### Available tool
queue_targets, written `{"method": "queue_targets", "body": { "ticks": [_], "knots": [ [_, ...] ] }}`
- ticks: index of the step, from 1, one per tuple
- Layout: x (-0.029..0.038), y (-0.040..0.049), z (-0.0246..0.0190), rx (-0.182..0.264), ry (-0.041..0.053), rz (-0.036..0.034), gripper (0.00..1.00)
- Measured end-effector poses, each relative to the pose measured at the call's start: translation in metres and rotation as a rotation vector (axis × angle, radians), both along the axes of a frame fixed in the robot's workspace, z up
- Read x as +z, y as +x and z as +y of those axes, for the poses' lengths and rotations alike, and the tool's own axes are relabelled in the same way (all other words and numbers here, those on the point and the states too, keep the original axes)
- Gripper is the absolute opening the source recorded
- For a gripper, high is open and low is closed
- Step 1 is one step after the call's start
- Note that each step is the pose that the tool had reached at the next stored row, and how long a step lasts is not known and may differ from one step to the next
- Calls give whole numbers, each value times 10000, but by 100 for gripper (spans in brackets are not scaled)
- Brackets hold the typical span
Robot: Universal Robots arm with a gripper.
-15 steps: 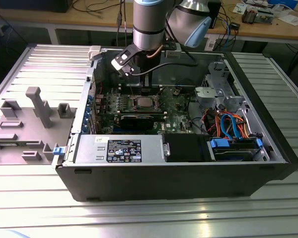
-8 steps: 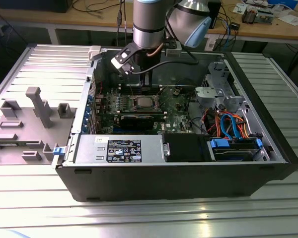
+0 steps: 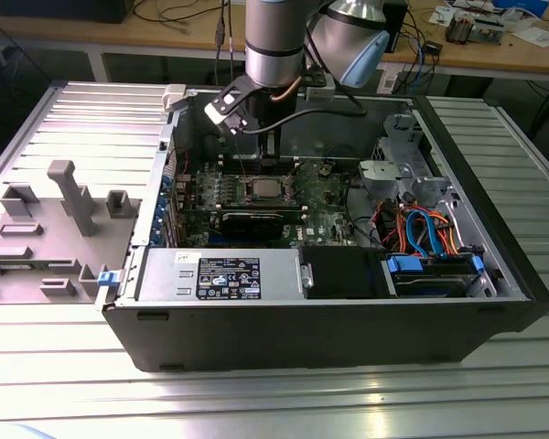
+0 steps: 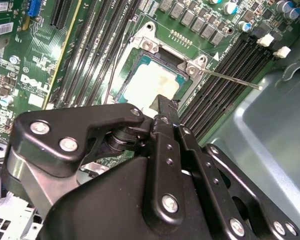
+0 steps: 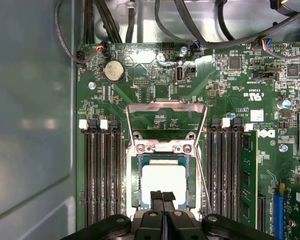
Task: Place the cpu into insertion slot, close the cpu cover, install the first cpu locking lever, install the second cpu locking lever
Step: 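Close the cpu cover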
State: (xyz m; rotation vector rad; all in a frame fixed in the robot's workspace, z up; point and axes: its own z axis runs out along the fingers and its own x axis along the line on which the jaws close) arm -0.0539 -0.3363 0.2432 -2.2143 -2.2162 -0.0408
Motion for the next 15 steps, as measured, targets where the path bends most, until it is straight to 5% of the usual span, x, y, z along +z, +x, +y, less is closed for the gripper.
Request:
{"method": "queue_targets", "body": {
  "ticks": [15],
  "knots": [
    [46, 0, 0, 0, 0, 0, 11]
  ]
}}
